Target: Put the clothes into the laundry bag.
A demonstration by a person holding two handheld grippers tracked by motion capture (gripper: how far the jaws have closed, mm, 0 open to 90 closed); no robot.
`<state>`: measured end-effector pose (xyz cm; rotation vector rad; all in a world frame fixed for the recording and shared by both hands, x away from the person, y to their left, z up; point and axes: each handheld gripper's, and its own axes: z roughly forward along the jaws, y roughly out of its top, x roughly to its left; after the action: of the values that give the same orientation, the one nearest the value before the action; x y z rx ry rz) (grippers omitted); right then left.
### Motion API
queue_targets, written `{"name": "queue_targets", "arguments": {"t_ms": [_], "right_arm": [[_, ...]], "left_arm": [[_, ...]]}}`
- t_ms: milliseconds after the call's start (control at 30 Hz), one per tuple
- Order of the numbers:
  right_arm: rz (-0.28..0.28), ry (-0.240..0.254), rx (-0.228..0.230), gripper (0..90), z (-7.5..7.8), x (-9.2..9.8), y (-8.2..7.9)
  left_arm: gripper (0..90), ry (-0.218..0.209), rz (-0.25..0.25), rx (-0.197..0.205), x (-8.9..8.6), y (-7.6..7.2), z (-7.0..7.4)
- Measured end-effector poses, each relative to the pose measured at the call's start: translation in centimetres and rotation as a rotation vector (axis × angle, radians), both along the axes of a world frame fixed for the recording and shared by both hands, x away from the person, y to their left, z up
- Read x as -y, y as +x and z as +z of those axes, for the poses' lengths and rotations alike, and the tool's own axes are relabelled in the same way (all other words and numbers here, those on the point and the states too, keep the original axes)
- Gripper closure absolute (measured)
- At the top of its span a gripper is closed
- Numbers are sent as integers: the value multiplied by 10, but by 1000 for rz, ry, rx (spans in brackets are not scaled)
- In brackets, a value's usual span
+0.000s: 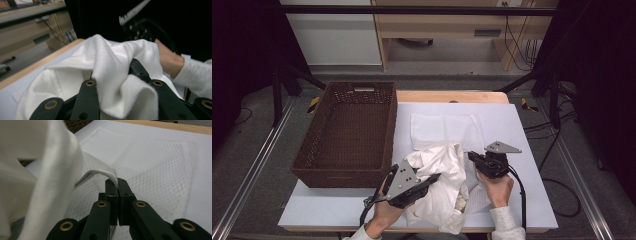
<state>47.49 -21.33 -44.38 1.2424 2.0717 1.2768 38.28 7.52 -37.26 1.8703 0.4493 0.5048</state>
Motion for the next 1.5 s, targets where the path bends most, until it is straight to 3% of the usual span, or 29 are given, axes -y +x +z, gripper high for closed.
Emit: {"name": "queue_targets", "arguments": {"t_ms": [167, 300, 467, 567, 667, 733, 800, 900, 967, 1100, 1133, 1167, 1267, 1300, 1400, 1467, 1500], "right_arm": [[4, 0, 5, 888, 0, -1, -1], [6, -1, 0, 887, -1, -3, -1], [11, -12, -6, 887, -1, -4, -1], [13, -16, -10, 887, -2, -6, -1], [12, -13, -11, 887, -1, -5, -2], [14, -17, -10, 887, -1, -4, -2], [14, -18, -9, 887, -1, -4, -2], [15, -19, -9, 887, 0, -4, -2], [17, -19, -7, 887, 0, -4, -2], [20, -13, -9, 887, 0, -5, -3], [22, -16, -9, 887, 0, -5, -3], [20, -14, -15, 887, 0, -5, -2], [24, -16, -17, 887, -1, -6, -2], [25, -15, -18, 887, -1, -6, -2], [28, -15, -17, 887, 0, -6, -2], [29, -15, -18, 887, 0, -6, -2], [28, -14, -18, 887, 0, -6, -2]], "left_arm": [[713, 51, -4, -63, 11, 10, -20], [706, 162, 25, -116, 25, 23, -40], [685, 168, 4, -200, 31, 37, -58], [603, 169, 12, -208, 29, 39, -58], [376, 167, 77, -164, 25, 41, -47], [274, 163, 108, -133, 24, 44, -38], [213, 155, 128, -114, 24, 49, -30], [166, 155, 140, -131, 29, 65, -24], [131, 188, 136, -165, 37, 79, -27], [79, 242, 85, -306, 55, 102, -46], [70, 258, 79, -317, 59, 104, -50], [70, 278, 78, -318, 61, 105, -53], [148, 293, 59, -382, 63, 109, -59], [226, 294, 34, -421, 63, 112, -62], [475, 298, 28, -471, 60, 114, -65], [661, 285, 23, -466, 57, 112, -65], [705, 279, 19, -468, 56, 111, -65]]}}
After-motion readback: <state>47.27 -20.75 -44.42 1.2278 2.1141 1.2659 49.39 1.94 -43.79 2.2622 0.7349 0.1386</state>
